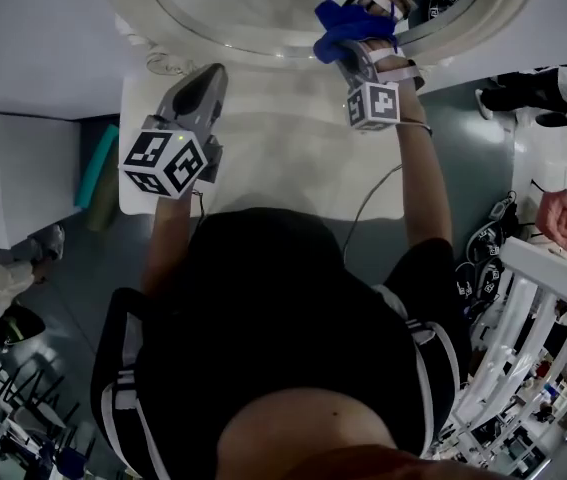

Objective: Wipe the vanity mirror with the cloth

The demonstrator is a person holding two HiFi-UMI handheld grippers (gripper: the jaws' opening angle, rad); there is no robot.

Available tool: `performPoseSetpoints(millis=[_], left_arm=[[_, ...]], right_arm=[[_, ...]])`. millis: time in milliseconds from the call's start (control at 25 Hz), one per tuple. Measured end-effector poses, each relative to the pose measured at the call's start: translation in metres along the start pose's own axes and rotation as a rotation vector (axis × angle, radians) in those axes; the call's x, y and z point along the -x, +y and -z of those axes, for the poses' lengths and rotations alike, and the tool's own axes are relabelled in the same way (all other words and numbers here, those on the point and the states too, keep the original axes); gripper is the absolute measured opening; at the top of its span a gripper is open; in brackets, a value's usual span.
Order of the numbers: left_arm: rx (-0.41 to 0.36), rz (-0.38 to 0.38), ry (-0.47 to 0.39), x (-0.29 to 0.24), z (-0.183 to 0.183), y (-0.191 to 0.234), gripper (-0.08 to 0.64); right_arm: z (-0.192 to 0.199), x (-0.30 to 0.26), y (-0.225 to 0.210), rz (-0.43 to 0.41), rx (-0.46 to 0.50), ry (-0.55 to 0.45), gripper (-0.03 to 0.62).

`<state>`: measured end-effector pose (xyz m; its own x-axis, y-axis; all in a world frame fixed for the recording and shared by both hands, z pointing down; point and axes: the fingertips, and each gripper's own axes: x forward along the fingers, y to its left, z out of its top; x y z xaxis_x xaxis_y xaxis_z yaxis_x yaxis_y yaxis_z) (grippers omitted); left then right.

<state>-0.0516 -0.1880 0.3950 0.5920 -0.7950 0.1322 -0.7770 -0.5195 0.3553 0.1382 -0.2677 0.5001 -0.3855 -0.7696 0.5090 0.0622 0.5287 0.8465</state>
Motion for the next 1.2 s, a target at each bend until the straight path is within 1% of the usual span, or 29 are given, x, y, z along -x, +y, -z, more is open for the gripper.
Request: performPoseSetpoints(millis=[40, 120, 280, 400, 520, 600, 720, 920, 1000, 1080, 1200], left_arm=[[0.001, -0.004, 0.003, 0.000, 0.001, 0.002, 0.009], [0.005, -0.012, 0.010, 0.000, 0.002, 0.003, 0.009], [0.013, -0.025, 0.018, -0.004, 0.000, 0.004, 0.009], [0.016, -0.030, 0.023, -0.007, -0.001, 0.000, 0.009], [0.019, -0.035, 0.030, -0.007, 0.004, 0.000, 0.009], [0.021, -0.042, 0.034, -0.009, 0.003, 0.000, 0.009], [0.025, -0.051, 0.037, -0.014, 0.000, -0.001, 0.009], [0.030, -0.055, 0.030, -0.001, 0.017, -0.005, 0.009], [0.029, -0.052, 0.027, 0.000, 0.018, -0.008, 0.009], [0.029, -0.050, 0.023, 0.004, 0.017, -0.003, 0.009], [0.024, -0.046, 0.016, 0.011, 0.015, 0.007, 0.009]], right_arm=[[0.005, -0.006, 0.013, -0.040, -0.015, 0.024, 0.026], [0.011, -0.013, 0.026, -0.079, -0.048, 0.047, 0.026], [0.013, -0.018, 0.027, -0.098, -0.104, 0.045, 0.026], [0.017, -0.022, 0.034, -0.132, -0.114, 0.056, 0.026], [0.018, -0.027, 0.045, -0.174, -0.151, 0.063, 0.026], [0.021, -0.030, 0.048, -0.200, -0.157, 0.067, 0.026], [0.025, -0.034, 0.048, -0.225, -0.196, 0.057, 0.026], [0.010, -0.037, 0.069, -0.245, -0.294, 0.007, 0.026], [0.001, -0.039, 0.070, -0.252, -0.378, -0.039, 0.026], [-0.019, -0.046, 0.065, -0.248, -0.519, -0.118, 0.026], [-0.048, -0.053, 0.051, -0.196, -0.716, -0.237, 0.026]])
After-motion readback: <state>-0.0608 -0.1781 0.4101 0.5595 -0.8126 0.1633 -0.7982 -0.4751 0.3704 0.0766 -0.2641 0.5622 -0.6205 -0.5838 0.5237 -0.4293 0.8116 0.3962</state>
